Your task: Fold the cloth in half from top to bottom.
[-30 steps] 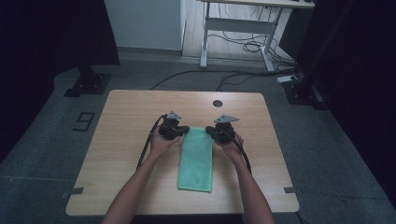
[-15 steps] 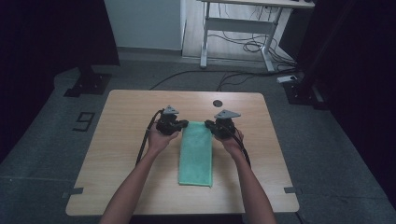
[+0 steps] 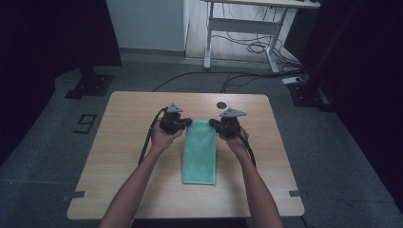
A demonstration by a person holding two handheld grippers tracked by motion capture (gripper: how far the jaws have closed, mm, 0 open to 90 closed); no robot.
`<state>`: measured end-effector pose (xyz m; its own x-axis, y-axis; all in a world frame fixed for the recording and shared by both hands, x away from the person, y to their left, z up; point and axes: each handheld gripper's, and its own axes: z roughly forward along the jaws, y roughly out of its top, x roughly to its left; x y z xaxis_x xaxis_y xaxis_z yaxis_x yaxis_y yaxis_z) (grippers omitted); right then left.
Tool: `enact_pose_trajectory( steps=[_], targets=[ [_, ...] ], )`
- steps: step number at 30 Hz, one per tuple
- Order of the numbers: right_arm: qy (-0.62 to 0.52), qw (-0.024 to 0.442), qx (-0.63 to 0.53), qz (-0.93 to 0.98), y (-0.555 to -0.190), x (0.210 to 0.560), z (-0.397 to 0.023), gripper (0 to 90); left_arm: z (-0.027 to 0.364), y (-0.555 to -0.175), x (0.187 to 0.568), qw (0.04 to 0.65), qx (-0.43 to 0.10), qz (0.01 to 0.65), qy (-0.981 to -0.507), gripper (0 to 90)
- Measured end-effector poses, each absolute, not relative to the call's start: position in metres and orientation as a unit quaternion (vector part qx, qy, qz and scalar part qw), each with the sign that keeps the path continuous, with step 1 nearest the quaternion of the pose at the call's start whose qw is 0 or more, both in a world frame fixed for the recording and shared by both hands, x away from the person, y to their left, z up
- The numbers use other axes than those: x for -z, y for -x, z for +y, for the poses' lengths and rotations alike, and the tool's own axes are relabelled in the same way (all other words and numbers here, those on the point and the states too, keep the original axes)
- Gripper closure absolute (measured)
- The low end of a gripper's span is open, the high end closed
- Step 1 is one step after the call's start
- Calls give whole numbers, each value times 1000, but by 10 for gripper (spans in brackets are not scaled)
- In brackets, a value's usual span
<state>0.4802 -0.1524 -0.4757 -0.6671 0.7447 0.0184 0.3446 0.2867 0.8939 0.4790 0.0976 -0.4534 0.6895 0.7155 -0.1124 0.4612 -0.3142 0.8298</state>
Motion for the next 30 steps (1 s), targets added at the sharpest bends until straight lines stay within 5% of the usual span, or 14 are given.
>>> enact_pose_trajectory(
  steps=[30],
  targets=[
    [-306, 216, -489, 788, -444, 491, -157, 839, 102, -441, 476, 468, -135, 345, -802, 859]
  ],
)
